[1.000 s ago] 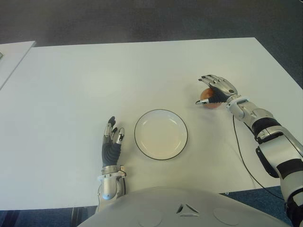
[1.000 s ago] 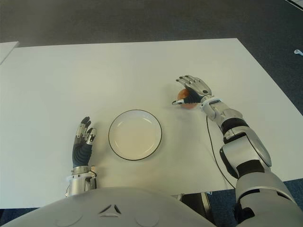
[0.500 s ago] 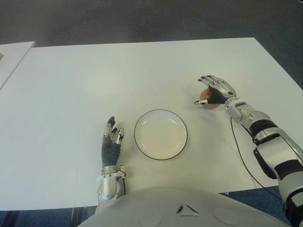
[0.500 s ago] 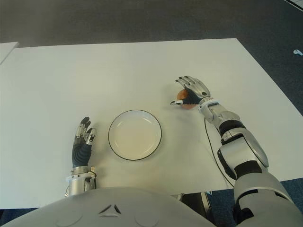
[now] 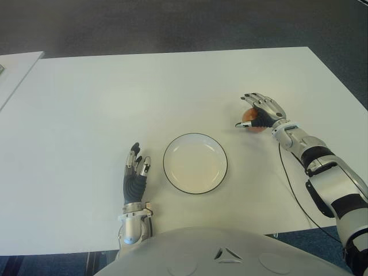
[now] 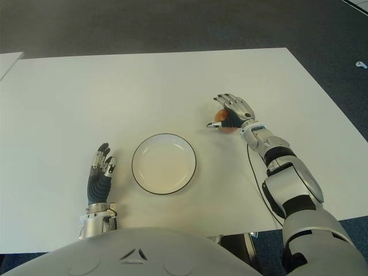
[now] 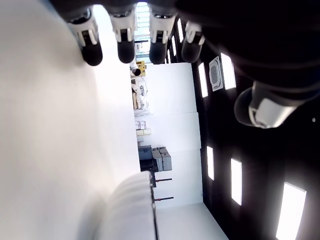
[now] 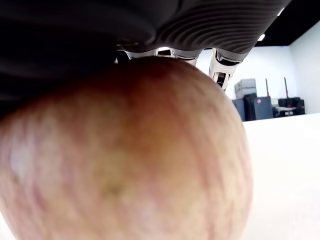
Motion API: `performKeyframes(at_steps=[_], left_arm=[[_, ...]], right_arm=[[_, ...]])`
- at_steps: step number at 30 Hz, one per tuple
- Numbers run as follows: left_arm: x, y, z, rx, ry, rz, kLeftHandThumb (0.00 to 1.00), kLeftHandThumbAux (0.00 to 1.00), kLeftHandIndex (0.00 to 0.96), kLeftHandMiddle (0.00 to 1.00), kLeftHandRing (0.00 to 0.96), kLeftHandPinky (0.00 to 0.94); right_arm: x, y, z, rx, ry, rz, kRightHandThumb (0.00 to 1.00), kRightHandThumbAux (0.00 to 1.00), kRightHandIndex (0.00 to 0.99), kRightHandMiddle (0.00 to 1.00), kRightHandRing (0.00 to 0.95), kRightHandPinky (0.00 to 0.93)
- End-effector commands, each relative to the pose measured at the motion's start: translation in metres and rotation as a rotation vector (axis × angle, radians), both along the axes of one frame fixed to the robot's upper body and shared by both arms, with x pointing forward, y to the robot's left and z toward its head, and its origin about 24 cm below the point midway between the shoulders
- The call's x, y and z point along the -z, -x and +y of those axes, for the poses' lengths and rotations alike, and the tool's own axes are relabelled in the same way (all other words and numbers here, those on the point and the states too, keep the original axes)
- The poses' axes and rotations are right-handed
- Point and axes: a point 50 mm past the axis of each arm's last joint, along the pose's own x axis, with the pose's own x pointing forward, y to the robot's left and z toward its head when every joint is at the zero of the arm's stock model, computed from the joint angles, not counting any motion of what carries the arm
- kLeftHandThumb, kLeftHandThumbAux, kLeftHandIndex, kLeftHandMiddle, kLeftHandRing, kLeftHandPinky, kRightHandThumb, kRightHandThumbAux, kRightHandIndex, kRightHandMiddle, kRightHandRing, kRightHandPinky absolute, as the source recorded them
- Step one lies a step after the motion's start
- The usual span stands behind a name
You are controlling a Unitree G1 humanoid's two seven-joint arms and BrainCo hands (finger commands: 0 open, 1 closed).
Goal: Put the apples into the plate.
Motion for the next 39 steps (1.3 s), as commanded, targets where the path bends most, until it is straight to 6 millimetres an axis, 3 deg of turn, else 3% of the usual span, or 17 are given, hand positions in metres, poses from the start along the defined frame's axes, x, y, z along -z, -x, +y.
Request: performKeyframes(at_steps=[1,22,39], left_arm=[[0.000,0.001,-0.002,0.024,-0.001,0.007,0.011,0.391,0.000,0.000,0.000,0.000],[-0.003,0.003,-0.002,0.032,-0.007,-0.011,0.000,0.394,0.000,0.000,0.000,0.000],[-0.006,0.001,-0.004,0.036,-0.007,-0.018,0.000,0.417,0.000,0.000,0.000,0.004]], right_arm=[[0.029,0.017,-0.004,0.046,0.055,0.133,0.191,0.350,0.000,0.000,0.000,0.000],[0.038,0.029,-0.023,0.112,0.087,0.164,0.216,0.390,0.000,0.000,0.000,0.000],[0.037,0.029,-0.021,0.081,0.101,0.161,0.354,0.439,0.017,0.019,0.010,0.006]])
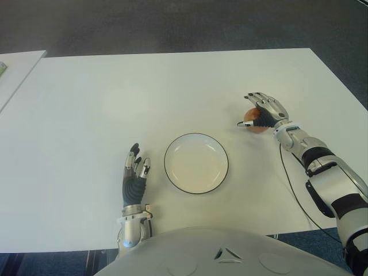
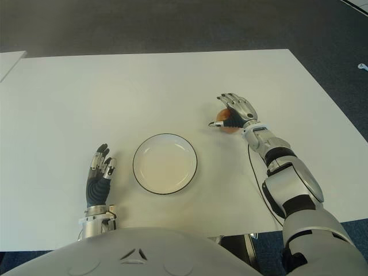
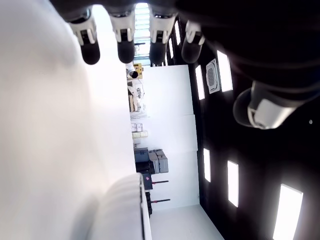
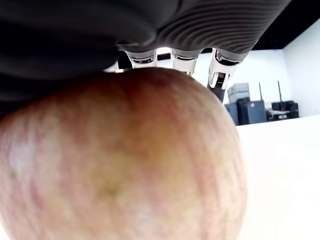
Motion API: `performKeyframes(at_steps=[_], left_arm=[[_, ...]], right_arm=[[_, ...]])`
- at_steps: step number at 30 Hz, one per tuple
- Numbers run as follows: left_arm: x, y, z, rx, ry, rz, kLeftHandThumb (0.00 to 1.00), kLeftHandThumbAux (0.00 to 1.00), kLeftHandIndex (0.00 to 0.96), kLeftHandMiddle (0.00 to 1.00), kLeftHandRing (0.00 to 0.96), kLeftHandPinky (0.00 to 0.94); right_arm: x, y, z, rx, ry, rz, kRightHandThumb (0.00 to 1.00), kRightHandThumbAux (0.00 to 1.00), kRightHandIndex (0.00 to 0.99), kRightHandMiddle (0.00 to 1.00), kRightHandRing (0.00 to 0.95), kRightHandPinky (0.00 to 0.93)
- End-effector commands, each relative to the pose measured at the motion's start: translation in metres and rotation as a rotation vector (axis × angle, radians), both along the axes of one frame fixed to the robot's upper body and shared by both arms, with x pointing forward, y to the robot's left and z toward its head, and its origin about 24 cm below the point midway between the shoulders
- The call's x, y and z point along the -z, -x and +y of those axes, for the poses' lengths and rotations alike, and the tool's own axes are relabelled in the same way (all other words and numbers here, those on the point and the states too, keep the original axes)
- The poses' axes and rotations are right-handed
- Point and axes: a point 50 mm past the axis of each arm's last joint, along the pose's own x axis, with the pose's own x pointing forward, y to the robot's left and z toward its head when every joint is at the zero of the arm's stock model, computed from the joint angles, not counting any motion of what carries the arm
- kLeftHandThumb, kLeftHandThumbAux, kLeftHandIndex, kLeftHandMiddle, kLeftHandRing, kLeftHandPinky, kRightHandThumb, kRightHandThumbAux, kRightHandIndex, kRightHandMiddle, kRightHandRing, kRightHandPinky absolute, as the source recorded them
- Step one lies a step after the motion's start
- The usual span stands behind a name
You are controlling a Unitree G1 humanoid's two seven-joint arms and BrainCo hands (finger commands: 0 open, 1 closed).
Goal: Put the apples into the plate.
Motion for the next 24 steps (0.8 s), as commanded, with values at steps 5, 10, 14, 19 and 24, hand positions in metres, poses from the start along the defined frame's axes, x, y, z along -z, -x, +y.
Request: performKeyframes(at_steps=[5,10,14,19,24], left_arm=[[-0.0019,-0.0026,-0.0037,0.029,-0.005,0.004,0.002,0.404,0.000,0.000,0.000,0.000],[-0.0032,-0.0032,-0.0040,0.027,-0.009,0.000,0.006,0.391,0.000,0.000,0.000,0.003],[-0.0044,-0.0037,-0.0043,0.029,-0.014,-0.007,0.003,0.387,0.000,0.000,0.000,0.002],[-0.0053,-0.0043,-0.0048,0.033,-0.014,-0.007,0.000,0.385,0.000,0.000,0.000,0.000],[-0.0059,-0.0050,-0.0054,0.035,-0.006,-0.004,0.003,0.385,0.000,0.000,0.000,0.000]], right_arm=[[0.0319,0.0243,-0.0152,0.040,0.104,0.171,0.368,0.452,0.016,0.019,0.009,0.000],[0.0364,0.0270,-0.0136,0.040,0.114,0.179,0.371,0.456,0.021,0.029,0.016,0.016],[0.0411,0.0300,-0.0161,0.068,0.128,0.197,0.395,0.462,0.098,0.097,0.082,0.101],[0.0388,0.0285,-0.0147,0.047,0.133,0.183,0.482,0.478,0.263,0.255,0.226,0.205],[0.0379,0.0274,-0.0141,0.035,0.148,0.184,0.546,0.481,0.346,0.388,0.375,0.340]])
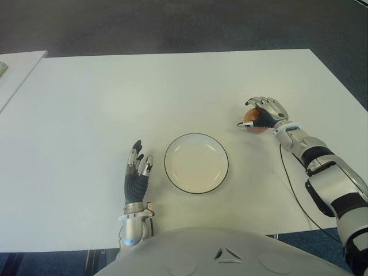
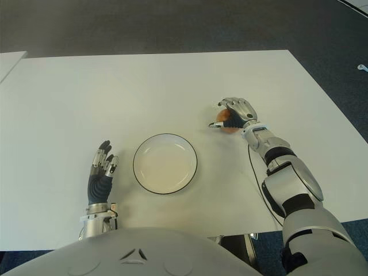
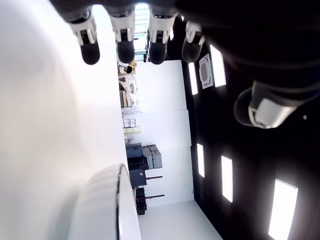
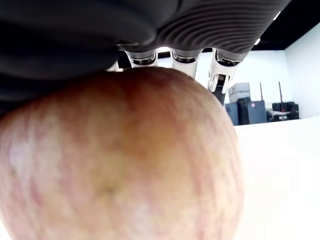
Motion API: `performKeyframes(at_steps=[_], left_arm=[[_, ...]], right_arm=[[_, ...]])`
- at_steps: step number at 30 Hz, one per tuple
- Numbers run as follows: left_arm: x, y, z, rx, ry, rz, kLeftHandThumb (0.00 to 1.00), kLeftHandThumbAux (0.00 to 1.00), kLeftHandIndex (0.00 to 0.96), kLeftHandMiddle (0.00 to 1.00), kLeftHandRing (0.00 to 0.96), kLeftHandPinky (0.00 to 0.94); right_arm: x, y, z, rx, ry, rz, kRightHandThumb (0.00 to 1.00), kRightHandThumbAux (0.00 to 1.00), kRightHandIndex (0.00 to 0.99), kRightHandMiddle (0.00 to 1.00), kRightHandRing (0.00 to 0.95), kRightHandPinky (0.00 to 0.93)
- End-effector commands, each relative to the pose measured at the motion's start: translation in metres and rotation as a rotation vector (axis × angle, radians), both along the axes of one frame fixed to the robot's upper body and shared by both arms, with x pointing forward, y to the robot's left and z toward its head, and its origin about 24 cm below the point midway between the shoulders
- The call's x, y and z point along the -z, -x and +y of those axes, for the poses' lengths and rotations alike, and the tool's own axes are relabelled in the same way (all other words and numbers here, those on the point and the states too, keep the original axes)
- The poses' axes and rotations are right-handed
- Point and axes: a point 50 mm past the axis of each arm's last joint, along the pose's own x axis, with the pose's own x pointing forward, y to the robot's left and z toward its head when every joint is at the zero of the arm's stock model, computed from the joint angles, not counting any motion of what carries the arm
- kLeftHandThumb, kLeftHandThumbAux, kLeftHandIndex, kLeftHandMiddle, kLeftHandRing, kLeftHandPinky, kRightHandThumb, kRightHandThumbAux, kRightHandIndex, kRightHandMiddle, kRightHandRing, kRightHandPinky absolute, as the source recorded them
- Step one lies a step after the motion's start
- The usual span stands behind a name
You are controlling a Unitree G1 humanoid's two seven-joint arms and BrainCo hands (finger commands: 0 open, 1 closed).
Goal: Put the apples into the plate.
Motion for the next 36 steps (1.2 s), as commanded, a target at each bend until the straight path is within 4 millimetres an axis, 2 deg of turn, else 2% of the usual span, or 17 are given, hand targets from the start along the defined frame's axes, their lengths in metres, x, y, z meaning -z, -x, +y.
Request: performKeyframes(at_steps=[1,3,6,12,15,19,25,31,33,36], left_arm=[[0.001,-0.001,-0.001,0.015,0.003,0.019,0.004,0.385,0.000,0.000,0.000,0.000],[0.000,-0.001,-0.002,0.014,0.006,0.021,0.008,0.384,0.000,0.000,0.000,0.000],[0.000,-0.001,-0.002,0.012,0.008,0.024,0.013,0.382,0.000,0.000,0.000,0.002],[-0.001,-0.001,-0.002,0.012,0.008,0.027,0.016,0.384,0.000,0.000,0.000,0.009],[-0.001,-0.001,-0.001,0.013,0.009,0.027,0.014,0.384,0.000,0.000,0.000,0.011],[-0.002,-0.001,-0.001,0.012,0.019,0.039,0.013,0.391,0.000,0.000,0.000,0.006],[-0.003,0.000,-0.002,0.009,0.025,0.029,0.017,0.405,0.000,0.000,0.000,0.005],[-0.003,0.000,-0.002,0.011,0.019,0.026,0.017,0.400,0.000,0.000,0.000,0.009],[-0.003,0.000,-0.002,0.011,0.020,0.028,0.016,0.399,0.000,0.000,0.000,0.010],[-0.003,0.000,-0.001,0.008,0.022,0.031,0.017,0.396,0.000,0.000,0.000,0.006]], right_arm=[[0.037,0.027,-0.014,0.042,0.131,0.180,0.552,0.480,0.356,0.405,0.394,0.358],[0.037,0.027,-0.014,0.042,0.139,0.186,0.641,0.610,0.397,0.476,0.470,0.431],[0.039,0.028,-0.014,0.037,0.158,0.204,0.685,0.669,0.418,0.534,0.522,0.476],[0.044,0.030,-0.013,0.060,0.138,0.246,0.715,0.696,0.434,0.636,0.608,0.611],[0.046,0.031,-0.013,0.107,0.112,0.259,0.720,0.702,0.437,0.676,0.639,0.642],[0.052,0.033,-0.011,0.147,0.095,0.282,0.721,0.707,0.439,0.706,0.663,0.638],[0.053,0.033,-0.009,0.169,0.054,0.288,0.721,0.711,0.441,0.749,0.696,0.532],[0.052,0.033,-0.008,0.163,0.033,0.276,0.723,0.712,0.441,0.811,0.737,0.333],[0.052,0.033,-0.008,0.160,0.027,0.270,0.724,0.712,0.441,0.821,0.742,0.294],[0.052,0.034,-0.008,0.157,0.018,0.264,0.725,0.712,0.441,0.834,0.752,0.291]])
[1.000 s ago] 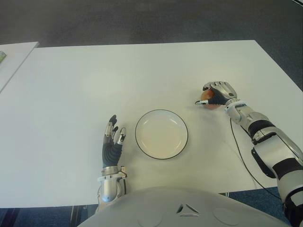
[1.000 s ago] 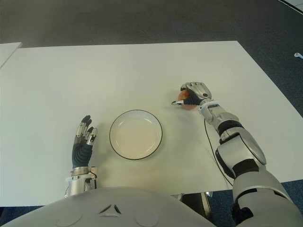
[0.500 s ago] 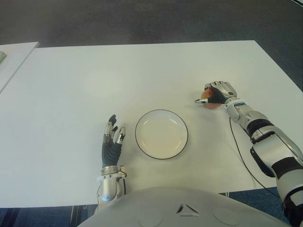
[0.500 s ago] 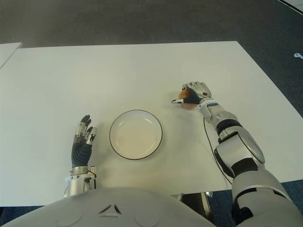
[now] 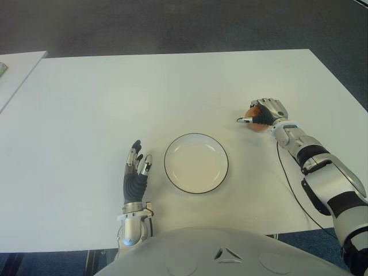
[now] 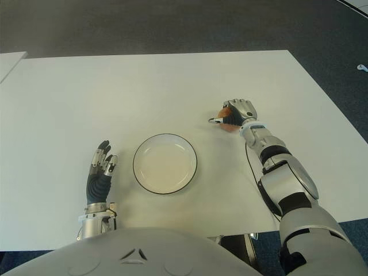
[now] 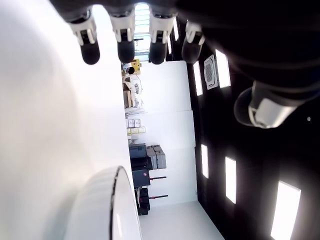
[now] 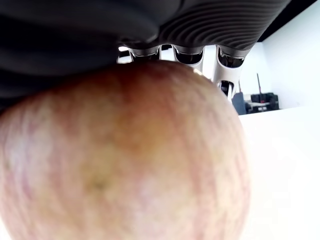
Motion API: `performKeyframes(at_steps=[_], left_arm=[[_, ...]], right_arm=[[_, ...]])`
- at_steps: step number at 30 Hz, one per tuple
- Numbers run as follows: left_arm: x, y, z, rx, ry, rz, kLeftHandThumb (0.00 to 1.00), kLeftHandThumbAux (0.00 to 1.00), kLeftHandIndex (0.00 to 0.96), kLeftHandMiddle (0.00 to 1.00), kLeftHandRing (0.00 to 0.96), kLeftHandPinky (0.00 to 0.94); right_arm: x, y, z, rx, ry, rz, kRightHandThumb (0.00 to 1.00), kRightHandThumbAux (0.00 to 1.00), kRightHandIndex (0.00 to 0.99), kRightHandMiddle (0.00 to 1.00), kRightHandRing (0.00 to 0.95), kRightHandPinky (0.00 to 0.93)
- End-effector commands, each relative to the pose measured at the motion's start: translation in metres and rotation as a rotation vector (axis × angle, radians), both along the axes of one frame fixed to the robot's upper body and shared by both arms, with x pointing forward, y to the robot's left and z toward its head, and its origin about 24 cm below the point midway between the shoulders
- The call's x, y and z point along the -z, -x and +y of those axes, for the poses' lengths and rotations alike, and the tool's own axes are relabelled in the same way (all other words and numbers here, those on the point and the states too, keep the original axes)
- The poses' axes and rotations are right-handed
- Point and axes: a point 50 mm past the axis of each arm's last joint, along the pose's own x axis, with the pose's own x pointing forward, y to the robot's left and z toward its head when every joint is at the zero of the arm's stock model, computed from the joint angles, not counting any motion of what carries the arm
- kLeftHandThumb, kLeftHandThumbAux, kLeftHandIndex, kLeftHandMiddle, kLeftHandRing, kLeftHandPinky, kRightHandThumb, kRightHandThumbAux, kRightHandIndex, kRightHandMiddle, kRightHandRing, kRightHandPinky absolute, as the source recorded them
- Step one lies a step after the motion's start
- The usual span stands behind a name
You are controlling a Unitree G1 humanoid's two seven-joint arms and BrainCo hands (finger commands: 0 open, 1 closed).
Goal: Put the apples into the plate.
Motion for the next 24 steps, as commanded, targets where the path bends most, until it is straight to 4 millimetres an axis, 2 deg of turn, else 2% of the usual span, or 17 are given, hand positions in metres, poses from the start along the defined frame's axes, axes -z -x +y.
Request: performKeyframes(at_steps=[1,3,7,12,20,24], left_arm=[[-0.0003,0.0002,-0.0022,0.015,0.005,0.010,0.017,0.396,0.000,0.000,0.000,0.005],[-0.0006,0.0003,-0.0023,0.010,0.006,0.012,0.021,0.396,0.000,0.000,0.000,0.002],[-0.0010,0.0001,-0.0026,0.003,0.007,0.012,0.032,0.390,0.000,0.000,0.000,0.003],[-0.0014,-0.0005,-0.0022,0.016,0.004,0.010,0.034,0.381,0.000,0.000,0.000,0.009],[-0.0009,-0.0009,-0.0010,0.020,0.000,0.011,0.015,0.383,0.000,0.000,0.000,0.007],[-0.0008,-0.0005,-0.0011,0.019,0.006,0.013,0.012,0.391,0.000,0.000,0.000,0.004]], right_arm=[[0.0499,0.0397,-0.0089,0.039,0.041,0.225,0.725,0.712,0.441,0.836,0.754,0.293],[0.0495,0.0396,-0.0091,0.039,0.036,0.223,0.726,0.711,0.441,0.840,0.759,0.300],[0.0488,0.0394,-0.0093,0.040,0.025,0.220,0.726,0.710,0.441,0.840,0.767,0.402],[0.0475,0.0390,-0.0090,0.037,0.004,0.214,0.727,0.710,0.441,0.843,0.777,0.444],[0.0458,0.0385,-0.0083,0.026,-0.011,0.200,0.728,0.710,0.441,0.848,0.784,0.445],[0.0439,0.0373,-0.0086,0.022,-0.013,0.189,0.728,0.711,0.442,0.847,0.779,0.397]])
